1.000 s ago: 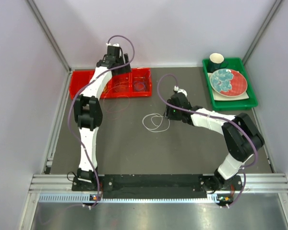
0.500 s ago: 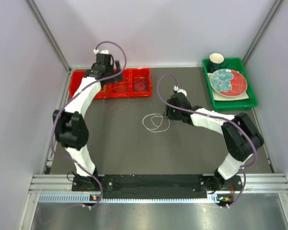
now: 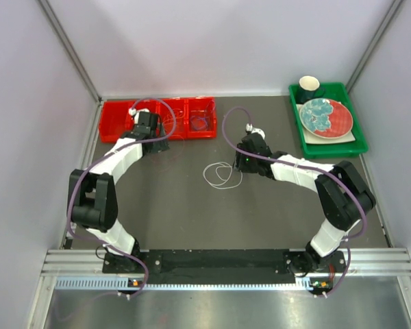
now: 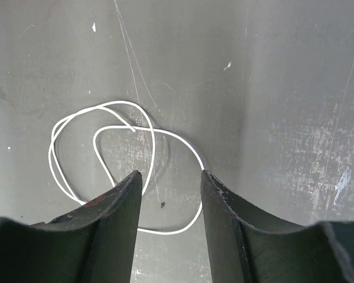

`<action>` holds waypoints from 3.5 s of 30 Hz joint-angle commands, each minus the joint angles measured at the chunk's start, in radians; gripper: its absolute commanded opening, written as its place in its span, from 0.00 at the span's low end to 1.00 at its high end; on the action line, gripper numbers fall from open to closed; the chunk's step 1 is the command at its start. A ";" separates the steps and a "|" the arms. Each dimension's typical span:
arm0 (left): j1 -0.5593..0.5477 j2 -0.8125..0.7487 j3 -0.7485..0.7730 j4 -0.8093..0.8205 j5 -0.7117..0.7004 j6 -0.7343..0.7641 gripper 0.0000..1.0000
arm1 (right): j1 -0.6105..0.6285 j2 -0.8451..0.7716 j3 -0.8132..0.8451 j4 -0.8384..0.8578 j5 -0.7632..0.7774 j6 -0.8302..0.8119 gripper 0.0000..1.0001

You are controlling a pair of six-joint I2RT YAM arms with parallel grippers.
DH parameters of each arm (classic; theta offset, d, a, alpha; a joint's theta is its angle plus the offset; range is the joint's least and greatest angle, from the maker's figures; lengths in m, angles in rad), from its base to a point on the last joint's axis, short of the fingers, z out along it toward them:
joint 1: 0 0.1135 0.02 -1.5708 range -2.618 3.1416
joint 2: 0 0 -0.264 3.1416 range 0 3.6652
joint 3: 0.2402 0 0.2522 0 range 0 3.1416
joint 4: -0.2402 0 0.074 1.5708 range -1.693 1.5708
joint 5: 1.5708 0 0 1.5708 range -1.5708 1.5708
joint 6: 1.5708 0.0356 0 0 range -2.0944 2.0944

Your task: Untangle the cables

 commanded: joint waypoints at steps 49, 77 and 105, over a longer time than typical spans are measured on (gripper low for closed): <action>0.004 0.307 0.208 0.227 0.062 0.113 0.00 | 0.021 0.037 0.090 -0.024 0.025 -0.024 0.44; 0.036 0.196 0.065 0.067 -0.035 -0.014 0.89 | 0.023 0.031 0.087 -0.024 0.023 -0.024 0.44; 0.033 0.244 0.137 0.046 0.074 -0.033 0.00 | 0.023 0.035 0.092 -0.023 0.023 -0.027 0.44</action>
